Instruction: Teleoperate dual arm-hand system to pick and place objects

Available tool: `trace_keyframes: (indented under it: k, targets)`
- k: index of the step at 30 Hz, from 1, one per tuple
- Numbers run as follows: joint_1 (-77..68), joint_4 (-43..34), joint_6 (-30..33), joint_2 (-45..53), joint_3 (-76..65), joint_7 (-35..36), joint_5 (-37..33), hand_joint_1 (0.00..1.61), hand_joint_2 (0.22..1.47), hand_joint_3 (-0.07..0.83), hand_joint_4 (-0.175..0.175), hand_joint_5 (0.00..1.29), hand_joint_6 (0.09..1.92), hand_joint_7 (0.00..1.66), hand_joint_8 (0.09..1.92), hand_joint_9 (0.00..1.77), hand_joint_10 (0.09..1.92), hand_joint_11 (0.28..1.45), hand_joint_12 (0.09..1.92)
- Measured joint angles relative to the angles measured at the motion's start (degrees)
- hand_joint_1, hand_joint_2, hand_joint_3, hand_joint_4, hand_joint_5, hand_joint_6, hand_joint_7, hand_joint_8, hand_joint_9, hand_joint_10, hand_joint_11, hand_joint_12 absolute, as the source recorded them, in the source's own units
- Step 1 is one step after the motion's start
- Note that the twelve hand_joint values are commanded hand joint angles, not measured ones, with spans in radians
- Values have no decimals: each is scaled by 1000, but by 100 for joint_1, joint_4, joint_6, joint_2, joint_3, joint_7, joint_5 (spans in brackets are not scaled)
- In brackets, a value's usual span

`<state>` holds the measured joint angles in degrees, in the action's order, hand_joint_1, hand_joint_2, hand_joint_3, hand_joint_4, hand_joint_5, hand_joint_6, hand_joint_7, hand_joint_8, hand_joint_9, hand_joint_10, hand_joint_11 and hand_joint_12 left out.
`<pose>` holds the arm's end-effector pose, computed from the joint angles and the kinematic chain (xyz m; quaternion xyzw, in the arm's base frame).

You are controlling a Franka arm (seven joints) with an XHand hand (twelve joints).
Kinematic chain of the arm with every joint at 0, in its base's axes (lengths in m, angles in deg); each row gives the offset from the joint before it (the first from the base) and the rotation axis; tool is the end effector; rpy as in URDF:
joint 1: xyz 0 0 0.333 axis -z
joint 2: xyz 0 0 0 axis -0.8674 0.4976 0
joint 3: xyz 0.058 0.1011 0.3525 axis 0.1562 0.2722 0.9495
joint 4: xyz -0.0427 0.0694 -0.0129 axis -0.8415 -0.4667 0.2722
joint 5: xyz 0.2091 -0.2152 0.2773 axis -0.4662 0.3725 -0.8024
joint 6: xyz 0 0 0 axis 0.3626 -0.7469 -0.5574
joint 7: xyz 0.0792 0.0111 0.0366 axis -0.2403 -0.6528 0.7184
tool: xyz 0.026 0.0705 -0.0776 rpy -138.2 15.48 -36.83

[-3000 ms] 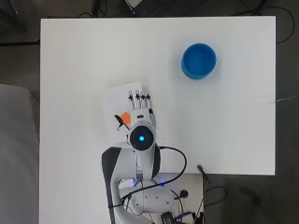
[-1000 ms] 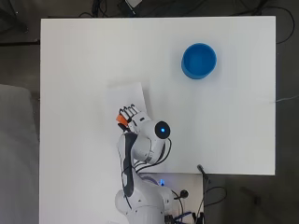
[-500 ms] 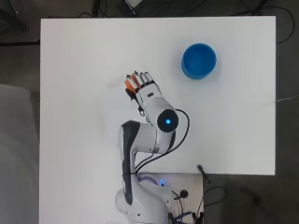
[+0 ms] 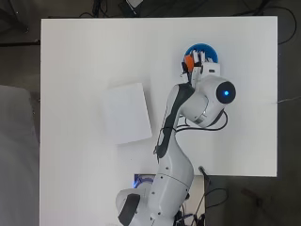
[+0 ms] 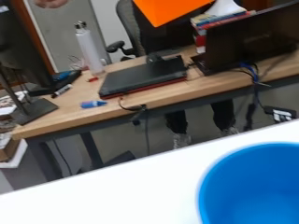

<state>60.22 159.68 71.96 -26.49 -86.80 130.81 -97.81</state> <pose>0.4837 -0.2420 0.5621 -0.9304 -0.3313 -0.1496 0.0472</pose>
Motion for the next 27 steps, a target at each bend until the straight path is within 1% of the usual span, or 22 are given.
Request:
trace_keyframes:
  k: [1, 2, 3, 4, 5, 6, 7, 9, 12, 16, 19, 21, 22, 23, 24, 25, 26, 27]
  targets:
    - [39, 7, 53, 147, -97, 110, -73, 871, 1268, 0, 175, 672, 1461, 909, 1765, 1186, 1917, 887, 1868]
    - [79, 33, 101, 311, -186, 203, -136, 969, 1278, 6, 63, 612, 1490, 867, 1664, 1058, 1855, 768, 1733]
    - [101, 63, 129, 446, -268, 241, -168, 1046, 1289, 8, -25, 561, 1519, 833, 1593, 949, 1796, 662, 1559]
    - [93, 82, 162, 549, -372, 223, -152, 1089, 1298, 7, -74, 529, 1542, 810, 1556, 881, 1749, 602, 1411]
    - [44, 100, 202, 601, -505, 167, -82, 1111, 1305, 5, -97, 510, 1558, 796, 1536, 842, 1705, 573, 1302]
    - [-50, 133, 254, 616, -676, 94, 27, 1119, 1309, 3, -105, 501, 1570, 787, 1528, 820, 1671, 560, 1225]
    - [-183, 195, 314, 608, -882, 27, 158, 1120, 1314, 3, -105, 495, 1580, 778, 1528, 807, 1647, 556, 1169]
    - [-420, 349, 437, 570, -1219, 18, 303, 1108, 1324, 3, -86, 482, 1615, 757, 1534, 771, 1608, 555, 1067]
    - [-524, 647, 646, 515, -1352, 66, 238, 1085, 1345, 2, -64, 456, 1672, 722, 1565, 732, 1587, 575, 908]
    - [-509, 973, 905, 478, -846, 5, 216, 1075, 1353, 2, -56, 450, 1671, 701, 1595, 723, 1586, 589, 864]
    - [-525, 1069, 948, 413, -474, -160, 302, 1087, 1352, 0, -79, 461, 1603, 698, 1632, 734, 1580, 585, 950]
    - [-518, 988, 830, 287, -240, -506, 505, 1096, 1357, 1, -111, 440, 1599, 698, 1650, 737, 1569, 579, 958]
    - [-507, 956, 755, 191, -118, -689, 606, 1108, 1357, 0, -137, 438, 1577, 700, 1665, 742, 1567, 579, 957]
    - [-490, 934, 636, 76, -7, -859, 698, 1113, 1354, 0, -155, 474, 1582, 661, 1656, 753, 1574, 579, 971]
    - [-475, 904, 496, -28, 66, -973, 766, 1167, 1330, -6, -95, 458, 1240, 660, 1607, 759, 1588, 574, 994]
    - [-464, 847, 356, -107, 98, -1028, 809, 1210, 1307, -7, -44, 484, 845, 667, 1567, 777, 1600, 568, 1037]
    - [-452, 757, 257, -135, 103, -1046, 842, 1237, 1291, -5, -12, 534, 534, 675, 1542, 796, 1614, 566, 1084]
    - [-438, 638, 209, -115, 98, -1046, 873, 1253, 1279, -3, 4, 581, 324, 684, 1525, 814, 1631, 565, 1142]
